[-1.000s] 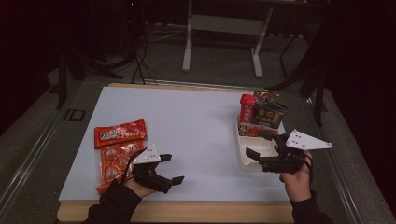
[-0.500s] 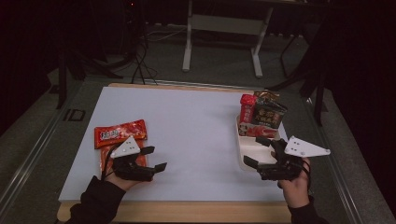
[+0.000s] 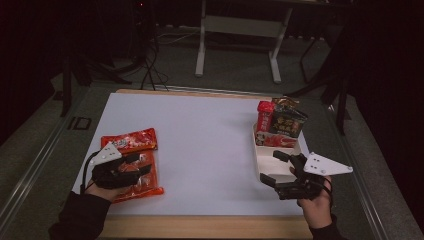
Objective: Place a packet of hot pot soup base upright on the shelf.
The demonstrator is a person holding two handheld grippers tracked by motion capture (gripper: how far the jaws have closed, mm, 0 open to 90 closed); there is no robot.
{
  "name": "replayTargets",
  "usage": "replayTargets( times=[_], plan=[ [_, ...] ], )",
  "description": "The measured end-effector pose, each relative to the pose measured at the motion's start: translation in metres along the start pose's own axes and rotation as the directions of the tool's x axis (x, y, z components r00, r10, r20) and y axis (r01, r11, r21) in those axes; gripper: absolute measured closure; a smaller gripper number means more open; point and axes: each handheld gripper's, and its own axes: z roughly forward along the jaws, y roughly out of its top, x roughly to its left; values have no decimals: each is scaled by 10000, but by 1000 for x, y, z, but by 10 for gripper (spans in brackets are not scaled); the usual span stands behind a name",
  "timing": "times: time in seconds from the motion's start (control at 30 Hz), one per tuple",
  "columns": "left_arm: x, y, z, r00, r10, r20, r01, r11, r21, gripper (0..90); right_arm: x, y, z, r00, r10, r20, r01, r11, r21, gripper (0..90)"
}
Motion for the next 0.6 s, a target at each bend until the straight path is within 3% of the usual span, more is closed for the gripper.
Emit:
replayTargets(
  times=[0.2, 0.6],
  plan=[
    [18, -9, -11, 9954, -286, -917, 298, 9995, 119, 408, -1, -4, -2, 10000, 47, 13, -47, 10000, 57, 130],
    [47, -28, -13, 9802, -659, -1865, 763, 9959, 493, 620, 0, -8, -1, 9999, 134, -31, -133, 9998, 152, 130]
  ],
)
